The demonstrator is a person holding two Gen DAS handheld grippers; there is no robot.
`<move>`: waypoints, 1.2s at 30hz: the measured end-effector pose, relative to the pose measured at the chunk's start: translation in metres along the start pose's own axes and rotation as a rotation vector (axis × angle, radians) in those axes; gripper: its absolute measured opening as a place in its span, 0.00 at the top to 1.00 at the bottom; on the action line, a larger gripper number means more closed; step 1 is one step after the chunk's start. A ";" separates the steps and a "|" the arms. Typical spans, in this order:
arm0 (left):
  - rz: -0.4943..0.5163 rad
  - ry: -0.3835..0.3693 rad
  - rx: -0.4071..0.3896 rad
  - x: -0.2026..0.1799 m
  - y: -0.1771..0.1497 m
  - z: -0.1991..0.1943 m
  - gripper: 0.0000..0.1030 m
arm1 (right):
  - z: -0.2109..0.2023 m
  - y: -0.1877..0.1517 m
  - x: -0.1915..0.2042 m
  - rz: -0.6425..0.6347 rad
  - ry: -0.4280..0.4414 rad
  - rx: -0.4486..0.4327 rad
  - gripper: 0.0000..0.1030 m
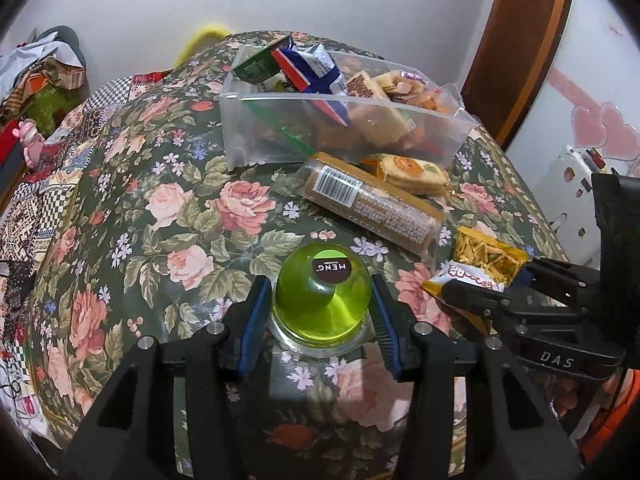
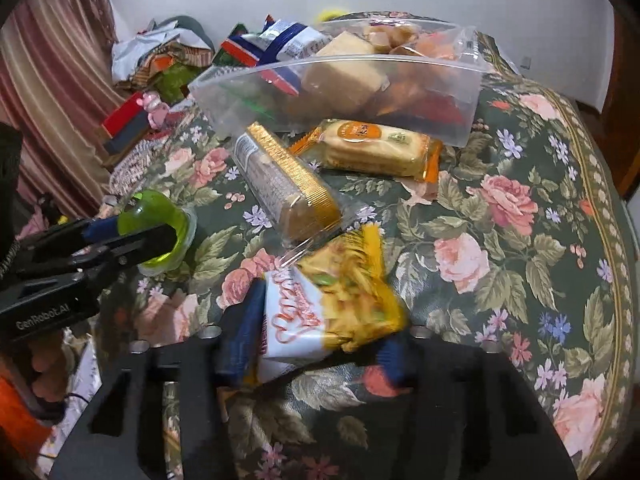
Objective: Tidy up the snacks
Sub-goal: 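Grasp the yellow chip bag with the right tool while the left tool grasps the green-capped bottle, then lower the chip bag and bottle into the clear box and open both tools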
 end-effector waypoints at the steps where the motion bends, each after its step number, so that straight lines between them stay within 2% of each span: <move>1: 0.001 -0.003 -0.004 -0.002 0.001 -0.001 0.53 | -0.001 -0.002 -0.003 0.000 -0.005 -0.004 0.58; 4: 0.006 -0.011 -0.017 -0.006 0.004 -0.005 0.53 | -0.007 -0.005 -0.004 -0.004 -0.002 -0.016 0.61; 9: 0.016 -0.019 -0.048 -0.012 0.016 -0.013 0.53 | -0.025 0.001 -0.010 0.002 0.008 -0.060 0.81; 21: 0.025 -0.048 -0.141 -0.027 0.063 -0.028 0.53 | -0.051 0.034 -0.021 0.007 -0.029 -0.195 0.82; 30: 0.036 -0.056 -0.226 -0.045 0.117 -0.030 0.53 | -0.075 0.085 -0.040 0.002 -0.077 -0.332 0.82; 36: 0.037 -0.057 -0.267 -0.059 0.146 -0.023 0.53 | -0.078 0.115 -0.052 -0.003 -0.101 -0.391 0.82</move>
Point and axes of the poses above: each gripper's, at about its wrist camera, not at the fingertips, and z roughly the way its jaws point, x to its left, y to its top, the point moved 3 cm from there along z, roughly the way its jaws point, and after that the axes turned 10 degrees about -z, right-handed, at the moved point
